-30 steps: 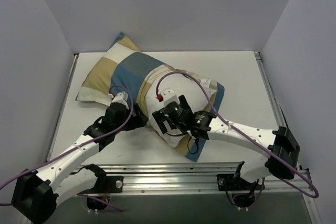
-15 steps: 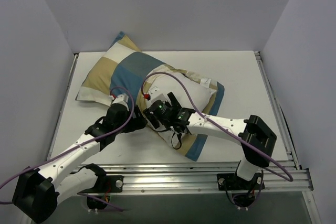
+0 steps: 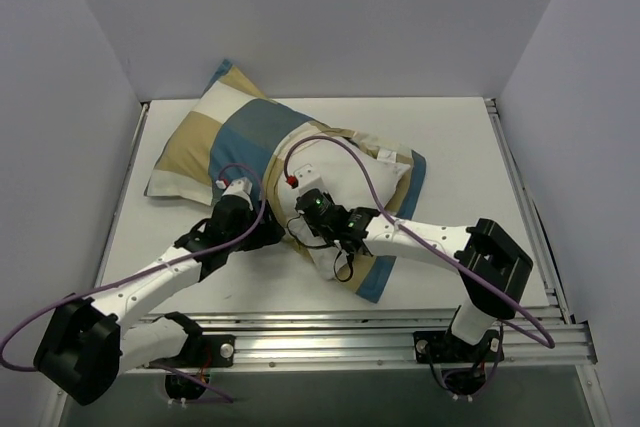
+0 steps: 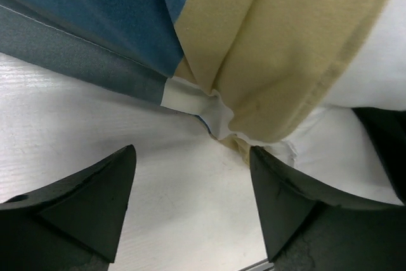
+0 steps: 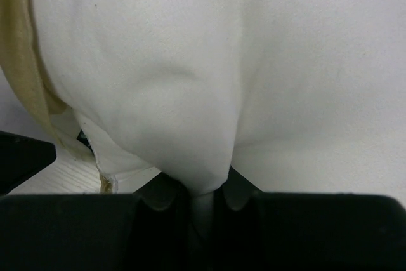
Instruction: Remove the pillowcase from the pillow
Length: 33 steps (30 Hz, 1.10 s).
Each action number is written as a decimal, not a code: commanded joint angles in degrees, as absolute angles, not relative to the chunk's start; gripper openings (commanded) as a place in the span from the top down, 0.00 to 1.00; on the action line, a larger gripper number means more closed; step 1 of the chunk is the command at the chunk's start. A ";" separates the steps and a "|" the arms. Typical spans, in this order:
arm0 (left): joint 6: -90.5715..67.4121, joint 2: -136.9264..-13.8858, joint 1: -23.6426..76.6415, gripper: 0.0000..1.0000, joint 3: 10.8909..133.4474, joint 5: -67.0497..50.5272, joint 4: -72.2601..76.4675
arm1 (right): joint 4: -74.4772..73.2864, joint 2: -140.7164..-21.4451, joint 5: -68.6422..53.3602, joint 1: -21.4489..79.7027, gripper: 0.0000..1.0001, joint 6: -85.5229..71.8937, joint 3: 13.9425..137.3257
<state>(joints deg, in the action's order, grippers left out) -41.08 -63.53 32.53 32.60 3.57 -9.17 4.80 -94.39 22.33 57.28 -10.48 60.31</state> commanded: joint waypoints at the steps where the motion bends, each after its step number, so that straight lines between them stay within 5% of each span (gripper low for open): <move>1: -39.90 -66.79 32.26 0.21 35.32 4.04 -3.26 | 3.34 -92.29 18.02 57.13 1.00 -12.83 58.97; 9: -40.78 -73.39 32.61 0.28 38.14 0.36 2.19 | 2.64 -90.79 17.31 57.22 1.00 -13.01 60.29; 20: -42.62 -62.93 33.13 0.24 30.50 -0.53 8.95 | 3.25 -88.68 16.17 57.04 1.00 -13.36 60.12; 33: -44.38 -68.82 32.96 0.28 29.63 8.61 10.80 | 2.73 -86.58 16.26 57.04 1.00 -14.41 59.42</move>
